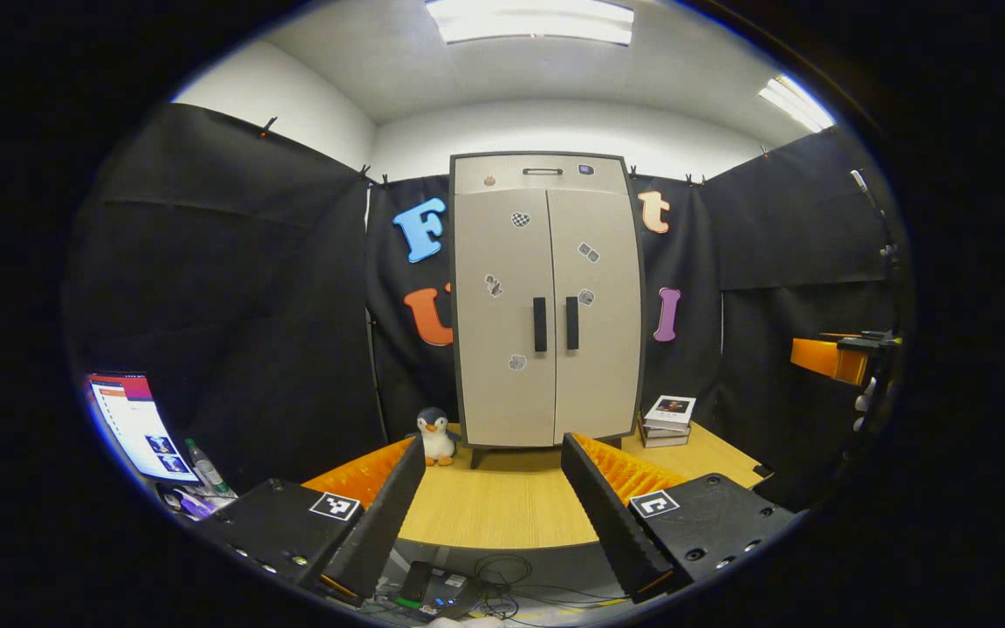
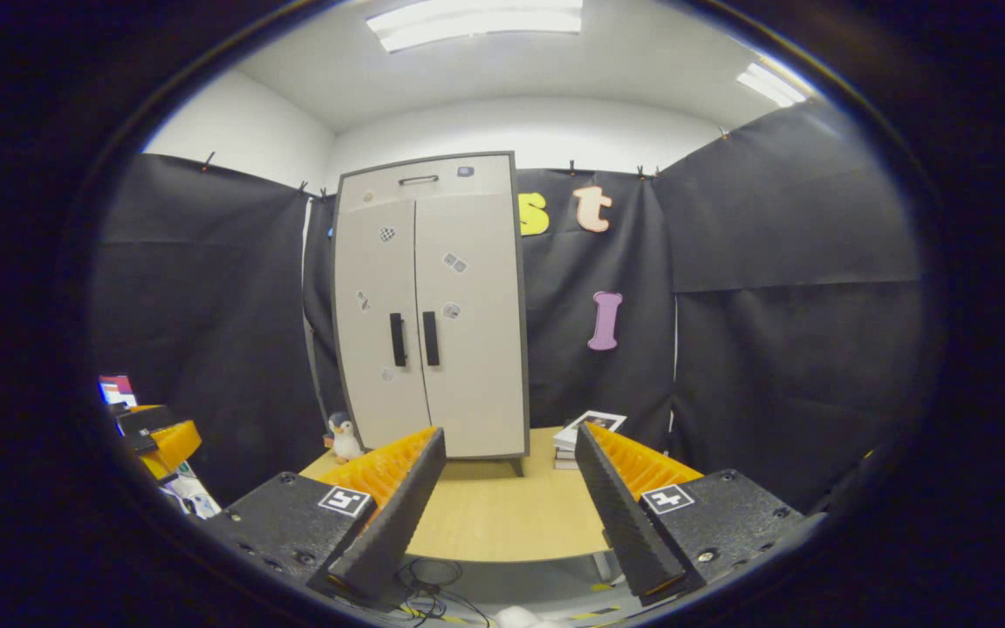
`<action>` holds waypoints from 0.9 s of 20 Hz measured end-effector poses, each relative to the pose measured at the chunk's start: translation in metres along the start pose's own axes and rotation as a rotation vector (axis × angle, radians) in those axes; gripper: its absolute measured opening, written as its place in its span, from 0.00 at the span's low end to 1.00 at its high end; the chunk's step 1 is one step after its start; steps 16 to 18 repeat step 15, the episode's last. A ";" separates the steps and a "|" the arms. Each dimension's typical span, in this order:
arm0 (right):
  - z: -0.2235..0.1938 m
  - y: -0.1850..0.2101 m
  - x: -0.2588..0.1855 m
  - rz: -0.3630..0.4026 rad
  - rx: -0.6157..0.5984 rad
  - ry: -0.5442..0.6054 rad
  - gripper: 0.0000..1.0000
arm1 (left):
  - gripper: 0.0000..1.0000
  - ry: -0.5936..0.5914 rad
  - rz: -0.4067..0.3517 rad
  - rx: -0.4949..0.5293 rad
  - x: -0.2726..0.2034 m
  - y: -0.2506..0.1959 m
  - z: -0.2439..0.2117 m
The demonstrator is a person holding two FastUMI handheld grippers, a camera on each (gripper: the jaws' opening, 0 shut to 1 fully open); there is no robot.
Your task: Grab one shoe with the right hand and put it into the shoe cabinet, grab the other shoe with the left hand and put it into the shoe cabinet; then close the right door with the right hand and the left door with the left hand.
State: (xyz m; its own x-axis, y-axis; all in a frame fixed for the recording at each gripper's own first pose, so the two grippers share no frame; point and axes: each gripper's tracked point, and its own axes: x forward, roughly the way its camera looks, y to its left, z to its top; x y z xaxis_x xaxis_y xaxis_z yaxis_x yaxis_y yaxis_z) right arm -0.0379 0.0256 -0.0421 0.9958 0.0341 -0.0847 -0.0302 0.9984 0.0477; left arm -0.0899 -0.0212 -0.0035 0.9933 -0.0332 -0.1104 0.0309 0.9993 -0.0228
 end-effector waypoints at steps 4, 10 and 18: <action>0.004 0.004 -0.003 0.003 -0.008 -0.010 0.98 | 0.96 -0.001 0.005 -0.002 -0.001 0.002 0.001; 0.004 0.006 -0.009 -0.003 -0.012 -0.020 0.98 | 0.96 0.000 0.007 -0.007 -0.003 0.004 0.001; 0.002 0.010 -0.014 -0.006 -0.007 -0.019 0.98 | 0.96 0.001 0.011 -0.007 -0.004 0.006 0.002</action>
